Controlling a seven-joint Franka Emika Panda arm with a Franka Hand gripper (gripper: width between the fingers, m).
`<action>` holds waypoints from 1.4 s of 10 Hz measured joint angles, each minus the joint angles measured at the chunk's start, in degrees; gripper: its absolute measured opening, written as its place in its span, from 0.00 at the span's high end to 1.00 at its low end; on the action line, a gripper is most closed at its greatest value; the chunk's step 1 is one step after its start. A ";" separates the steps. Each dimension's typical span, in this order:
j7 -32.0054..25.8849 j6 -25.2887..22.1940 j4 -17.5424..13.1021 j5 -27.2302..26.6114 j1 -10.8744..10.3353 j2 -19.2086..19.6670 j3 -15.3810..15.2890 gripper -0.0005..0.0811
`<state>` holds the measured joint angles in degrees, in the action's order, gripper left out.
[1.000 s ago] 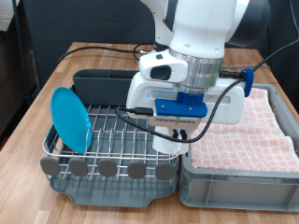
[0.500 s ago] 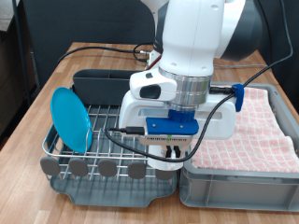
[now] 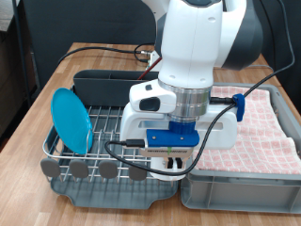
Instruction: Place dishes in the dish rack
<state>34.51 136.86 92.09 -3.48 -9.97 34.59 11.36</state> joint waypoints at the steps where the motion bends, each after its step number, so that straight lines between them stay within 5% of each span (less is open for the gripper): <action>1: -0.23 0.13 -0.09 -0.35 0.27 0.31 -0.28 0.91; 8: -1.35 0.68 -0.63 -1.09 1.72 1.90 -1.61 0.91; 10: -1.41 0.73 -1.06 -1.10 1.91 2.33 -1.72 0.81; 11: -1.47 0.74 -1.27 -1.10 1.96 2.52 -1.75 0.57; 12: -1.65 0.63 -1.57 -1.18 2.10 2.67 -1.89 0.57; 13: -2.10 -1.55 -2.36 -1.82 2.52 2.86 -2.36 0.34; 14: -2.93 -5.53 -3.88 -3.06 3.34 3.08 -3.23 0.34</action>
<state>31.58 131.33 88.21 -6.54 -6.63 37.66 8.13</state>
